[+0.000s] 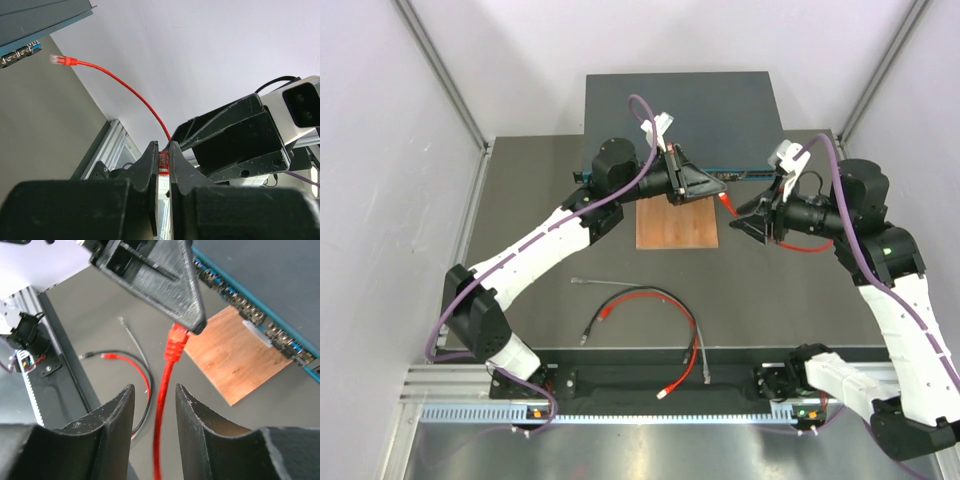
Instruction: Insert the plug into the switch port
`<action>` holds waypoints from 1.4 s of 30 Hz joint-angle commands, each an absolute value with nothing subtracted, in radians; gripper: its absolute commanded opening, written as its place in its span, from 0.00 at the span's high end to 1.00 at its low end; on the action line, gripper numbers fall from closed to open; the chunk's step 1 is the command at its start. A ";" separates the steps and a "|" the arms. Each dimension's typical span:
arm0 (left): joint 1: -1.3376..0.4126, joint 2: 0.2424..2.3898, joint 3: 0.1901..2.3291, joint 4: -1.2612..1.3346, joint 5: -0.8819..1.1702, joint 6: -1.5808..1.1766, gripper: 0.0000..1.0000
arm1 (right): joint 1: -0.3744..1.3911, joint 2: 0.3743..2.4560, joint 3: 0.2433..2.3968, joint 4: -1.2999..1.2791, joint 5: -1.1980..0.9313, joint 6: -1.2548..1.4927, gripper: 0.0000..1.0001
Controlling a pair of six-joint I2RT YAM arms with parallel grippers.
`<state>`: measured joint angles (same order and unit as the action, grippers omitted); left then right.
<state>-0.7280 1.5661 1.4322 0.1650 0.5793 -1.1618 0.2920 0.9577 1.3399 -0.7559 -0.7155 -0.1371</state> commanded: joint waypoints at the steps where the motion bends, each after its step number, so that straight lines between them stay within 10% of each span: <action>1: -0.732 1.552 1.431 0.253 0.586 -1.187 1.00 | 0.305 0.959 1.336 -0.661 -0.696 -0.112 0.62; 19: -0.732 1.557 1.422 0.288 0.595 -1.223 1.00 | 0.311 0.980 1.310 -0.608 -0.683 -0.089 0.71; 26: -0.732 1.562 1.425 0.290 0.595 -1.224 0.98 | 0.310 0.983 1.321 -0.626 -0.678 -0.089 1.00; 33: -0.700 1.545 1.508 0.164 0.561 -1.062 0.26 | 0.272 0.976 1.388 -0.840 -0.569 -0.095 1.00; 42: -0.676 1.447 1.531 0.009 0.468 -0.786 0.21 | 0.088 0.976 1.439 -1.061 -0.485 -0.094 1.00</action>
<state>-0.6739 1.5181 1.4857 0.0521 0.5106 -0.9199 0.1509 0.9840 1.3777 -0.9749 -0.5430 -0.0872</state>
